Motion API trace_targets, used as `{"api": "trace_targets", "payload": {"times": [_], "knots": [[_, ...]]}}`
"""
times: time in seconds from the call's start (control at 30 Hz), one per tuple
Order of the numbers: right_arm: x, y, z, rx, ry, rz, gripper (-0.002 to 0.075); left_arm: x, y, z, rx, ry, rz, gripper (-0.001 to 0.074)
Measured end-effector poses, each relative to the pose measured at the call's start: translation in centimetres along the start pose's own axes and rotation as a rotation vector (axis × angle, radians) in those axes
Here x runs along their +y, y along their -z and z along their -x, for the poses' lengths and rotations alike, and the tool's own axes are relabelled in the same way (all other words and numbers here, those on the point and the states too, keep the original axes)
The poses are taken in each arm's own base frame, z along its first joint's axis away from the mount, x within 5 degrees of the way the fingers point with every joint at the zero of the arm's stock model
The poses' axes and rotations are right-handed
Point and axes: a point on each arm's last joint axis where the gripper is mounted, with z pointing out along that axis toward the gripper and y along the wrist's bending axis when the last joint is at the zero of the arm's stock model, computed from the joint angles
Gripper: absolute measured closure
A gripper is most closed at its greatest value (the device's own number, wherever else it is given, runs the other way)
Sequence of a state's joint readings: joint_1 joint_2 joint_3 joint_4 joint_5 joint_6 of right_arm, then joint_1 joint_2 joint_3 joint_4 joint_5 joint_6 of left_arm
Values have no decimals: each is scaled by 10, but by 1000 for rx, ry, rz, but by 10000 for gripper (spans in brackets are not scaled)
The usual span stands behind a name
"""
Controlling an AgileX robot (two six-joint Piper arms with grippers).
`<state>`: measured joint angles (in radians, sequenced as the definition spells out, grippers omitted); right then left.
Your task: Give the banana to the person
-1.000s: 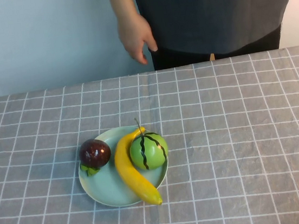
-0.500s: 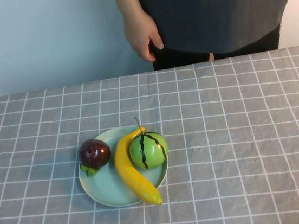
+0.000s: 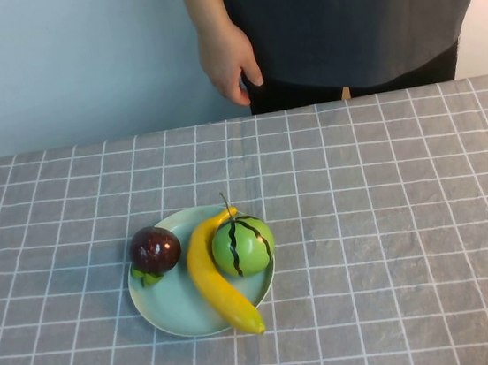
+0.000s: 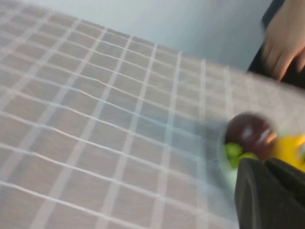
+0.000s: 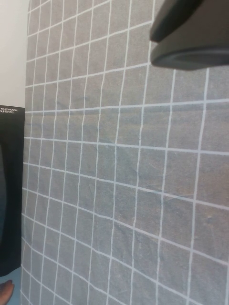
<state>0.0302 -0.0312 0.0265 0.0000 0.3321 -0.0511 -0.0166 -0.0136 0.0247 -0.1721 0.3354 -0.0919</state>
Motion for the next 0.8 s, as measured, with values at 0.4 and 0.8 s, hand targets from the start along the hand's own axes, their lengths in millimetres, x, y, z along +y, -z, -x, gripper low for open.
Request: {"api": "trace_targets", "payload": {"times": [0.4, 0.8], "knots": [[0, 0, 0, 0, 0, 0, 733, -3, 2, 21, -222, 373, -78, 739], [0, 0, 0, 0, -2, 0, 733, -35, 21, 88, 92, 312, -82, 739]]}}
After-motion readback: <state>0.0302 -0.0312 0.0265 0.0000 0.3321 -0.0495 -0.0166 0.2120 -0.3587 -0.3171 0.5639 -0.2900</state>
